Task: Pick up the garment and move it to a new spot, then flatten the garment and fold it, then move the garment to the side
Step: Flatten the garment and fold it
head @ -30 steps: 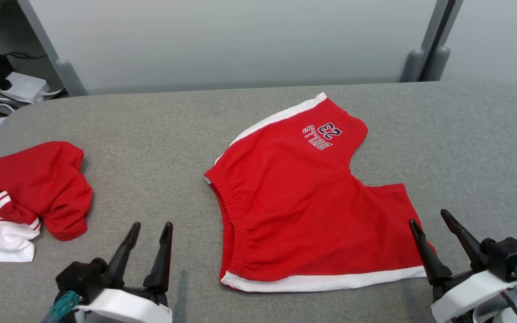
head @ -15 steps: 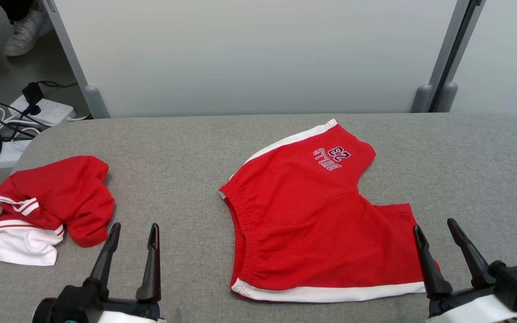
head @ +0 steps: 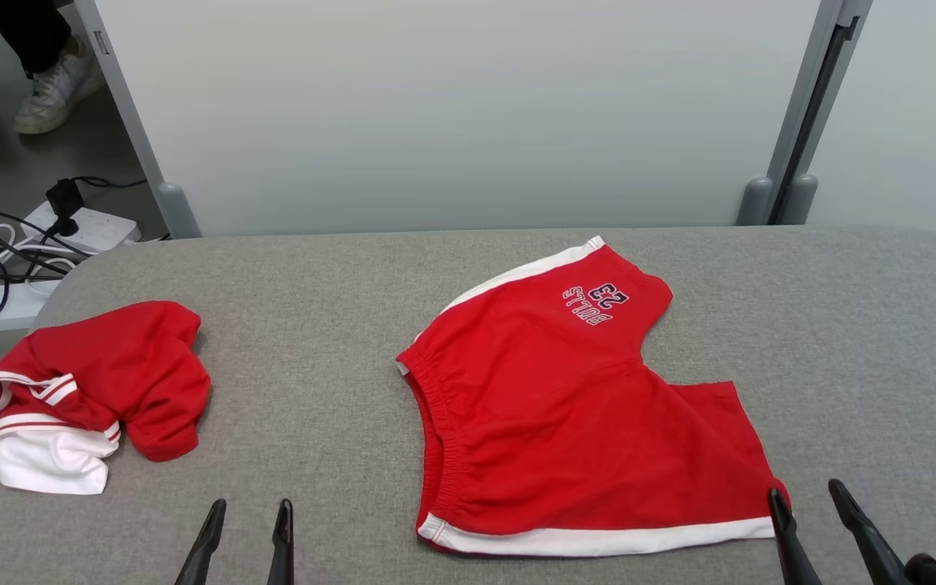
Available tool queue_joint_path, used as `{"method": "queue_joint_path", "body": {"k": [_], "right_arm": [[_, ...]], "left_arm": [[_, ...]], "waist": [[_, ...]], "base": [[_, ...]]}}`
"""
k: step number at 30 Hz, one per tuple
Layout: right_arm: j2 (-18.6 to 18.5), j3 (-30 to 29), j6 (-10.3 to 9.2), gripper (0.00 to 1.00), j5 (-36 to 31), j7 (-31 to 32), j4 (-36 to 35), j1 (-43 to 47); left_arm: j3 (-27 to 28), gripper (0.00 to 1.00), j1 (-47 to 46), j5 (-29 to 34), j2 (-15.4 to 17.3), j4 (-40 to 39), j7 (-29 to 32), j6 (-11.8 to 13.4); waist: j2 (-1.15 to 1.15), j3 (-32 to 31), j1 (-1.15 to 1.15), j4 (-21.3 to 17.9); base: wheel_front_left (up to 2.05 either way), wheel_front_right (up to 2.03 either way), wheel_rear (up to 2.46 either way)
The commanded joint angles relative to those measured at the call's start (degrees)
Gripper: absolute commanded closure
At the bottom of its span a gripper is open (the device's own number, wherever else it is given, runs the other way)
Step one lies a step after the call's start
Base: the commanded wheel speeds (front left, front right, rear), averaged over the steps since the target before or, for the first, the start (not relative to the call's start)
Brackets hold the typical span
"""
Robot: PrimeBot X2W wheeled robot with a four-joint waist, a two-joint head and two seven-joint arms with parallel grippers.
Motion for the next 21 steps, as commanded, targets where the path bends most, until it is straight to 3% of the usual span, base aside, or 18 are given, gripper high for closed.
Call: {"method": "queue_joint_path", "body": {"k": [1, 9, 21], "right_arm": [[-0.6, 0.8, -0.16, 0.00, 0.3, -0.8, -1.9, -0.7], [-0.7, 1.1, -0.16, 0.00, 0.7, -0.8, -2.1, 0.1], [-0.7, 1.3, -0.16, 0.00, 1.0, -0.8, -2.2, 0.4]], "left_arm": [[1.7, 0.00, -1.3, 0.2, -0.1, -1.7, -0.6, 0.3], [0.5, 0.00, -0.3, 0.2, -0.1, -1.8, -0.6, 1.3], [0.2, 0.00, -0.3, 1.0, -0.1, -1.9, -0.6, 0.9]], "waist": [[0.00, 0.0, 0.00, 0.0], [0.00, 0.4, 0.00, -0.4], [0.00, 0.7, 0.00, -0.4]], "base": [[0.00, 0.00, 0.00], [0.00, 0.00, 0.00], [0.00, 0.00, 0.00]]}}
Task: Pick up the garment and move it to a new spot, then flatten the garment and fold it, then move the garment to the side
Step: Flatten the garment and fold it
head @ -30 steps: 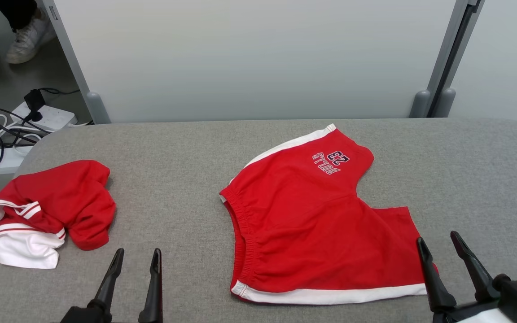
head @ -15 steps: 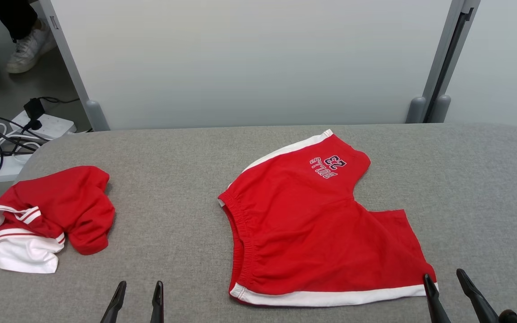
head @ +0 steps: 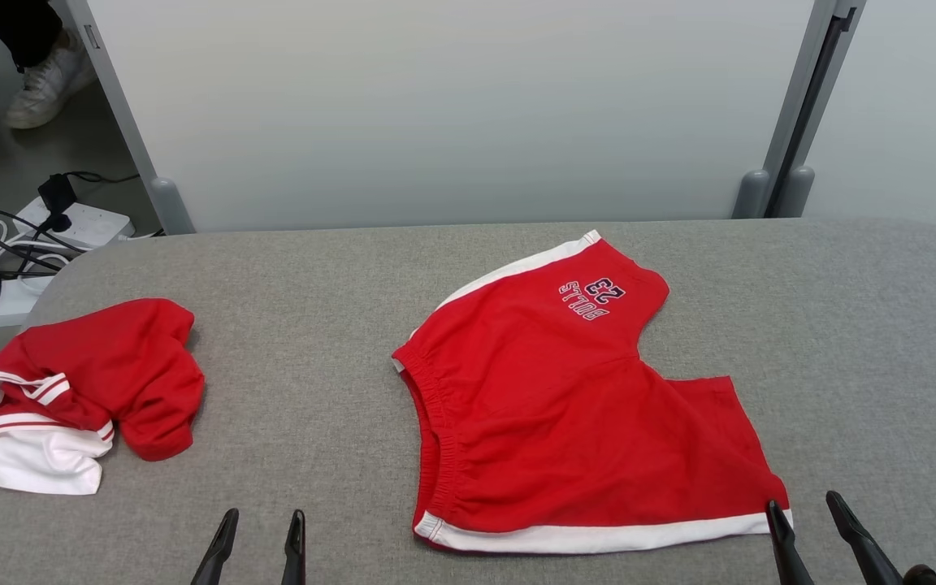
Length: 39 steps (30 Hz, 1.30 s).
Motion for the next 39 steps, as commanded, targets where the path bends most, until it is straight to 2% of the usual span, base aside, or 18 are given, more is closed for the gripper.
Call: {"method": "queue_joint_path", "body": {"k": [1, 11, 14, 19, 23, 31, 39], "right_arm": [[-1.0, 1.0, -0.16, 0.00, 0.6, -0.8, -1.6, -1.3], [-1.1, 1.0, -0.16, 0.00, 0.7, -0.8, -1.7, -1.3], [-1.2, 1.0, -0.16, 0.00, 0.7, -0.8, -1.5, -1.4], [-1.4, 1.2, -0.16, 0.00, 0.6, -0.8, -1.6, -1.9], [-1.6, 1.5, -0.16, 0.00, 0.4, -0.8, -1.3, -2.2], [-2.2, 2.7, -0.16, 0.00, 0.4, -0.8, -1.1, -3.2], [-3.0, 3.1, -0.16, 0.00, 0.8, -0.8, -1.1, -3.8]], "left_arm": [[1.8, 0.00, -1.4, 0.7, -0.1, -1.8, -0.6, -0.1], [1.8, 0.00, -1.6, 0.9, -0.1, -1.3, -0.6, -0.1], [0.9, 0.00, -1.8, 1.2, -0.1, -0.2, -0.6, -1.7], [-2.8, 0.00, -3.3, 1.7, 0.6, 5.2, -0.6, -6.1], [-6.0, 0.00, -6.8, 1.7, 1.7, 10.5, -0.6, -7.6], [-12.5, 0.00, -14.9, 2.9, 3.1, 18.8, -0.6, -8.4], [-15.9, 0.00, -20.9, 2.8, 5.3, 25.2, 0.0, -8.5]], "waist": [[0.00, 0.0, 0.00, 0.0], [0.00, 0.5, 0.00, -0.3], [0.00, 0.8, 0.00, -0.4], [0.00, 1.6, 0.00, -0.5], [0.00, 2.4, 0.00, -1.0], [0.00, 3.9, 0.00, -2.8], [0.00, 5.3, 0.00, -4.9]], "base": [[0.00, 0.00, 0.00], [0.00, 0.00, 0.00], [0.00, 0.00, 0.00], [0.00, 0.00, 0.00], [0.00, 0.00, 0.00], [0.00, 0.00, 0.00], [0.00, 0.00, 0.00]]}}
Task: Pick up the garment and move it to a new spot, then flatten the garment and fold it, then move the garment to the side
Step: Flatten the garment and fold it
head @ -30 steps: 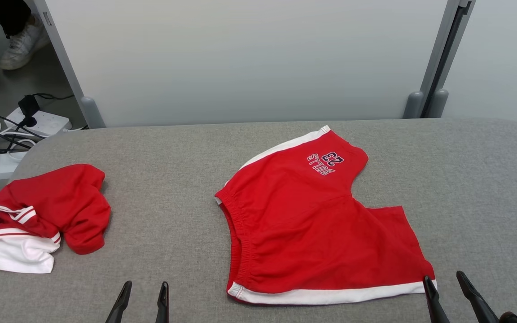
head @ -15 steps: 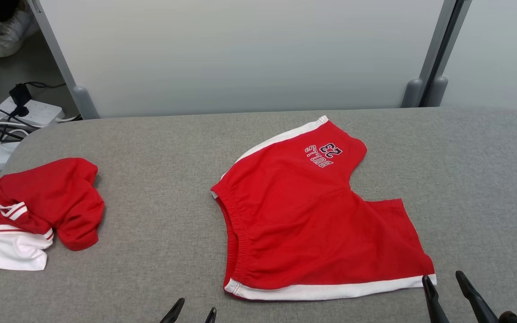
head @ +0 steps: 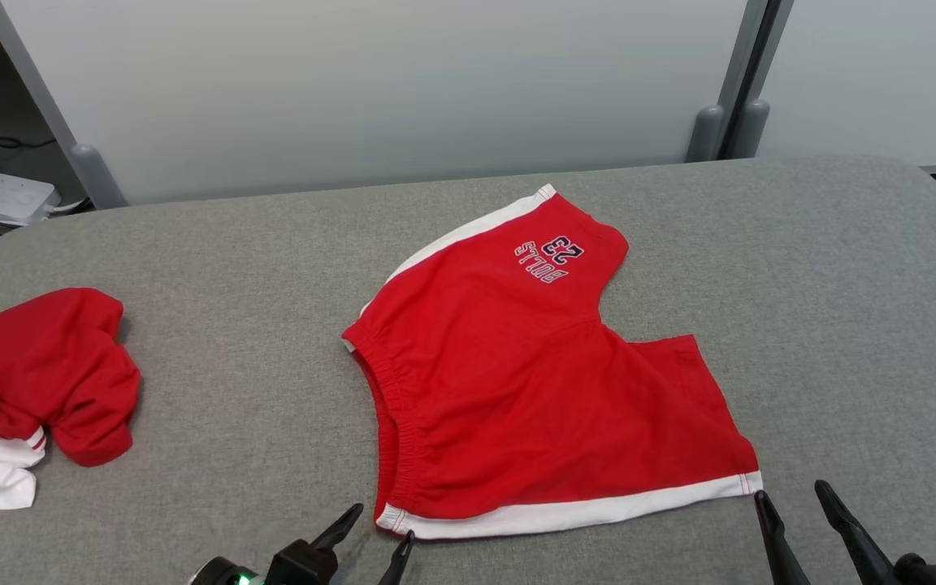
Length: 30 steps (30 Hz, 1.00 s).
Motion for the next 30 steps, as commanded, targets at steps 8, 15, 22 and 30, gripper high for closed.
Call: {"method": "queue_joint_path", "body": {"k": [8, 15, 22, 30], "right_arm": [[-1.9, 1.3, -0.16, 0.00, 0.5, -0.8, -1.4, -2.8], [-2.0, 1.5, -0.16, 0.00, 0.5, -0.8, -1.6, -3.0], [-2.3, 1.6, -0.16, 0.00, 0.7, -0.8, -1.8, -3.4], [-2.7, 2.3, -0.16, 0.00, 1.3, -0.8, -0.1, -4.4]], "left_arm": [[-1.0, 0.00, -6.4, 0.2, 1.4, 3.2, -0.1, -0.4], [-2.6, 0.58, -8.4, -1.4, 1.6, 6.0, -0.2, -0.4], [-4.9, 1.00, -9.9, -3.5, 2.0, 8.3, 0.1, -0.4], [-3.8, 1.00, -9.0, -5.2, 5.0, 5.7, -0.1, 0.5]], "waist": [[0.00, 1.2, 0.00, -1.3], [0.00, 1.7, 0.00, -1.8], [0.00, 2.3, 0.00, -1.8], [0.00, 2.8, 0.00, 0.0]], "base": [[0.00, 0.00, 0.00], [0.00, 0.00, 0.00], [0.00, 0.00, 0.00], [0.00, 0.00, 0.00]]}}
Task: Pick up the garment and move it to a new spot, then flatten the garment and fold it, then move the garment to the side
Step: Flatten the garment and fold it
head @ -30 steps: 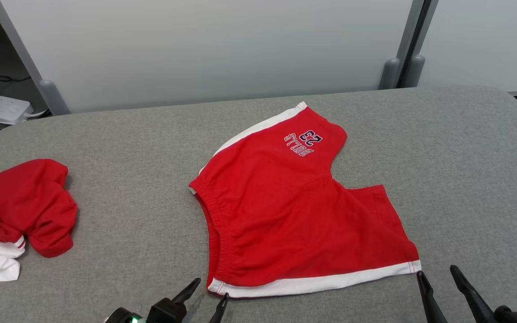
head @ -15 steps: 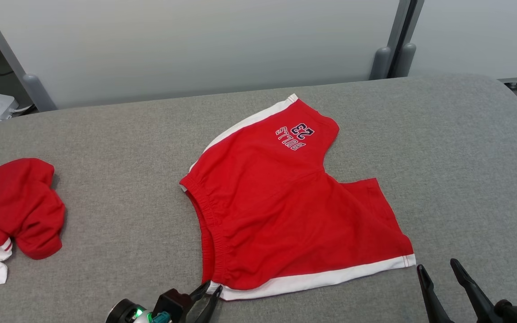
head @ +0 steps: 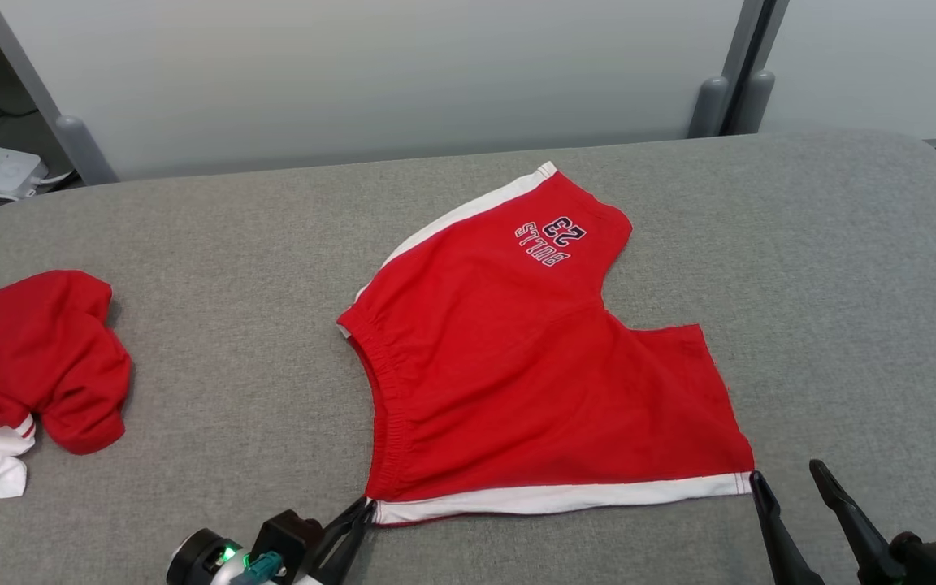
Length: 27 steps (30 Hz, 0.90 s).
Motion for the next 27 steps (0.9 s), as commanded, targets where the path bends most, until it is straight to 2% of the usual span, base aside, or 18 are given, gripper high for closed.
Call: {"method": "queue_joint_path", "body": {"k": [1, 10, 24, 27], "right_arm": [[-1.5, 1.2, -0.16, 0.00, 0.6, -0.8, -0.4, -1.8], [-3.0, 5.0, -0.16, 0.00, 5.0, -0.8, 7.5, -2.2], [-3.6, 8.8, -0.16, 0.01, 9.7, -0.8, 16.1, -6.5], [-3.4, 9.3, -0.16, 0.07, 10.4, -0.8, 17.4, -7.1]], "left_arm": [[2.4, 1.00, -1.3, -0.6, 1.8, -1.9, -0.1, 0.6], [3.3, 1.00, 2.0, -1.6, 5.3, -9.8, 2.7, 1.6], [2.3, 1.00, 2.6, -2.4, 5.5, -14.9, 5.1, 2.3], [2.3, 1.00, 2.3, -2.6, 5.6, -15.5, 5.3, 2.3]], "waist": [[0.00, 0.0, 0.00, 0.7], [0.00, 0.2, 0.00, 4.7], [0.00, 1.4, 0.00, 7.3], [0.00, 1.7, 0.00, 7.6]], "base": [[0.00, 0.00, 0.00], [0.00, 0.00, 0.00], [0.00, 0.00, 0.00], [0.00, 0.00, 0.00]]}}
